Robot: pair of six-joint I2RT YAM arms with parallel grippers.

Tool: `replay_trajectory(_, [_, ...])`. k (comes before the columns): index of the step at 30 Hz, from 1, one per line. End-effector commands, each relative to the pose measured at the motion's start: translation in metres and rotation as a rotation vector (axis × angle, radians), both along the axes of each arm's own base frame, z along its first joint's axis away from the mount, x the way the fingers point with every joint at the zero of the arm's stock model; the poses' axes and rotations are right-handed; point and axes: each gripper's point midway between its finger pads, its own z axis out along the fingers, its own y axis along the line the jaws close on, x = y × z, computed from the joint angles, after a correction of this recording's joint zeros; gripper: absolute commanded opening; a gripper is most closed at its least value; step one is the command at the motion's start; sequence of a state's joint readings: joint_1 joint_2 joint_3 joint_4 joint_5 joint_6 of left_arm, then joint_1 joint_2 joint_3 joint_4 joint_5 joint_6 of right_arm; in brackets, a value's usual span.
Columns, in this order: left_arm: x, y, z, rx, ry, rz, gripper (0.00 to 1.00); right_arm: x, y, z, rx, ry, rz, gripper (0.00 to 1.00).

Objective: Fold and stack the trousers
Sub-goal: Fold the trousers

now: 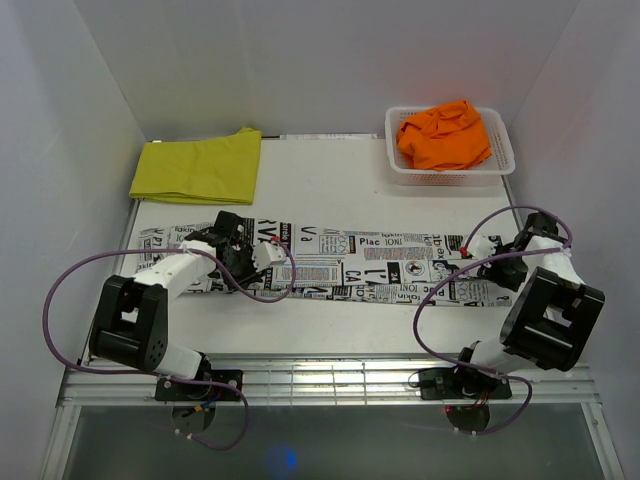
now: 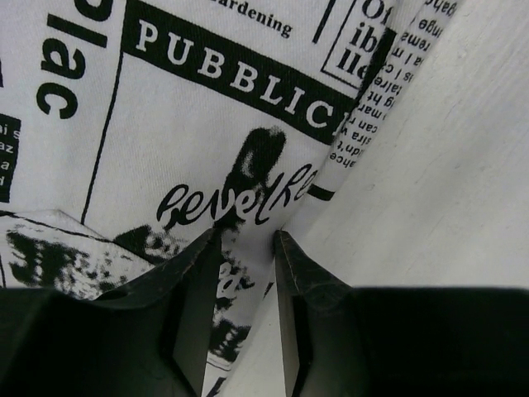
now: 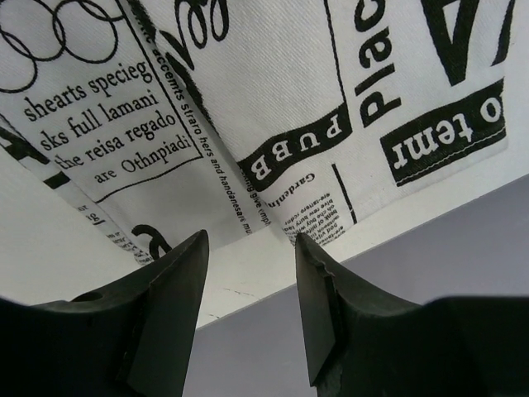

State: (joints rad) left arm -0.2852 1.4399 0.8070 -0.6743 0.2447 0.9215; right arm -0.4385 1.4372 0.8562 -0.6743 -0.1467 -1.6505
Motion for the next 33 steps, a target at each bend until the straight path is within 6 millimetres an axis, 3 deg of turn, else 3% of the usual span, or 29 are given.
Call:
replay_trajectory(1, [0.011,0.005,0.009,0.028,-0.067,-0.016,0.43,0.01,-0.012,-0.004,-0.044,-0.029,-0.006,0.52])
replay_trajectory(4, [0.009,0.005,0.007,0.03,-0.056,-0.027,0.4,0.015,-0.015,-0.004,-0.051,-0.042,-0.016,0.49])
replay_trajectory(5, [0.009,0.005,0.006,0.03,-0.054,-0.025,0.34,0.017,-0.016,-0.002,-0.056,-0.051,-0.02,0.48])
replay_trajectory(7, [0.011,0.004,0.006,0.029,-0.055,-0.024,0.26,0.019,-0.018,-0.001,-0.061,-0.057,-0.024,0.39])
replay_trajectory(8, [0.01,0.003,0.005,0.024,-0.05,-0.026,0.18,0.021,-0.02,0.001,-0.066,-0.06,-0.028,0.36])
replay_trajectory(12, [0.011,-0.002,0.015,-0.017,-0.062,-0.034,0.0,0.026,-0.025,0.009,-0.078,-0.081,-0.036,0.1])
replay_trajectory(16, [0.011,-0.005,0.032,-0.097,-0.091,-0.026,0.0,0.031,-0.03,0.023,-0.083,-0.122,-0.045,0.08])
replay_trajectory(21, [-0.003,0.001,0.026,-0.129,-0.064,-0.02,0.0,0.036,-0.032,0.035,-0.077,-0.147,-0.04,0.08])
replay_trajectory(26, [-0.007,0.002,0.021,-0.171,-0.03,0.001,0.0,0.033,-0.032,0.034,-0.073,-0.132,-0.037,0.08])
replay_trajectory(30, [-0.003,0.002,0.023,-0.212,-0.01,0.021,0.0,0.034,-0.031,0.027,-0.08,-0.139,-0.026,0.5])
replay_trajectory(33, [0.003,0.002,0.026,-0.235,0.007,0.039,0.0,0.033,-0.03,0.02,-0.09,-0.148,0.004,0.54])
